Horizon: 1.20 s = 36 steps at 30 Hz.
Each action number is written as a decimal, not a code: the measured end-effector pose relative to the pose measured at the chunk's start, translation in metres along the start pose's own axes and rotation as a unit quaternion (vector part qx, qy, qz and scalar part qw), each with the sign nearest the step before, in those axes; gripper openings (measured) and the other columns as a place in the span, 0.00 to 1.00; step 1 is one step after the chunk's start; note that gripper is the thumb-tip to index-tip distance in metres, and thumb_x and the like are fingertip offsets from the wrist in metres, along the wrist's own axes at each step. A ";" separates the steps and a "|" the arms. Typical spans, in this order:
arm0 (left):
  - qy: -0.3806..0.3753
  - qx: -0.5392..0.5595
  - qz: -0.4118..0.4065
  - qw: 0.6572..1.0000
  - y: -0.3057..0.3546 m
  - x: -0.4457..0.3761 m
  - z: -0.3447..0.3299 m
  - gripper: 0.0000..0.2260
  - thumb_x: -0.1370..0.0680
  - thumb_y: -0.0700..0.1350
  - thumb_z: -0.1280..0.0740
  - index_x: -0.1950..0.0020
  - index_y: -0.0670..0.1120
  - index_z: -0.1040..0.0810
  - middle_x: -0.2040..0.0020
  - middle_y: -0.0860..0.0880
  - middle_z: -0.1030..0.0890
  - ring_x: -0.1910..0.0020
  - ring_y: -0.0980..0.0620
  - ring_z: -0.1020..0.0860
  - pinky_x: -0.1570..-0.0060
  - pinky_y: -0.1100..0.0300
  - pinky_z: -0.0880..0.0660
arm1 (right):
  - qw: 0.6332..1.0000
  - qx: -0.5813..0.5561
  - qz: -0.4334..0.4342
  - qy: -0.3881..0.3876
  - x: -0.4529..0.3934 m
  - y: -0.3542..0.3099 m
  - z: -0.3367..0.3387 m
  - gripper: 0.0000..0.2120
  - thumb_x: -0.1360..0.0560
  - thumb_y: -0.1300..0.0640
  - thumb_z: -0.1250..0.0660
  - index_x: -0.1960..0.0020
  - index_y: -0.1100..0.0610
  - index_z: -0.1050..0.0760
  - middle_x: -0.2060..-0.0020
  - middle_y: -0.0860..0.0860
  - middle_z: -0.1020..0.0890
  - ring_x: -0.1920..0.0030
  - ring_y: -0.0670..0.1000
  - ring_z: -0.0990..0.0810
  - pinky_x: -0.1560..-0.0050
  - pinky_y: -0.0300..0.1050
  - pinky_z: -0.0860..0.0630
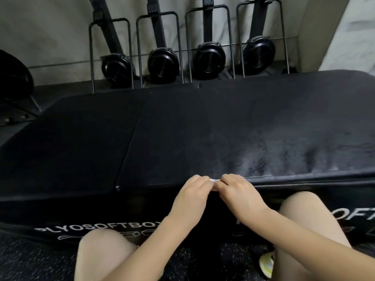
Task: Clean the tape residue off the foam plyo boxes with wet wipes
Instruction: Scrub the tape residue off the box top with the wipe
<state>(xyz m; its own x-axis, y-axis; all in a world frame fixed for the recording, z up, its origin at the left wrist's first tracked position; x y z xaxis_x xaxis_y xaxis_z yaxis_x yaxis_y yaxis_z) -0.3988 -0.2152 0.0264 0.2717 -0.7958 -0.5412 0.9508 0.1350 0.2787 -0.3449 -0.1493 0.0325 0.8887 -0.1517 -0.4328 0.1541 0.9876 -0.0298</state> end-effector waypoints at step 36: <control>-0.188 -0.107 0.101 0.971 0.017 -0.071 -0.046 0.15 0.47 0.33 0.25 0.74 0.51 0.26 0.76 0.54 0.30 0.73 0.55 0.30 0.72 0.67 0.43 | 0.973 -0.205 -0.031 -0.103 -0.012 0.098 -0.030 0.02 0.25 0.53 0.29 0.55 0.49 0.18 0.61 0.44 0.25 0.60 0.47 0.21 0.59 0.45 0.23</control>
<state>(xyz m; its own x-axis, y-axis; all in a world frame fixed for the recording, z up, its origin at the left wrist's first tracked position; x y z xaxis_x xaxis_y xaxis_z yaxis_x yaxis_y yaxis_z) -0.3947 -0.1299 0.0333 0.4207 -0.8940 -0.1544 0.9038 0.3983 0.1564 -0.3530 -0.0491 0.0074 0.9577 -0.1737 -0.2296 0.0620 0.9032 -0.4247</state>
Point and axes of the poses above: each hand's wrist, its own x-axis away from the middle knuckle, its own z-axis out of the back of the hand, y = z × x, the point moved 10 cm from there along -x, towards the middle knuckle
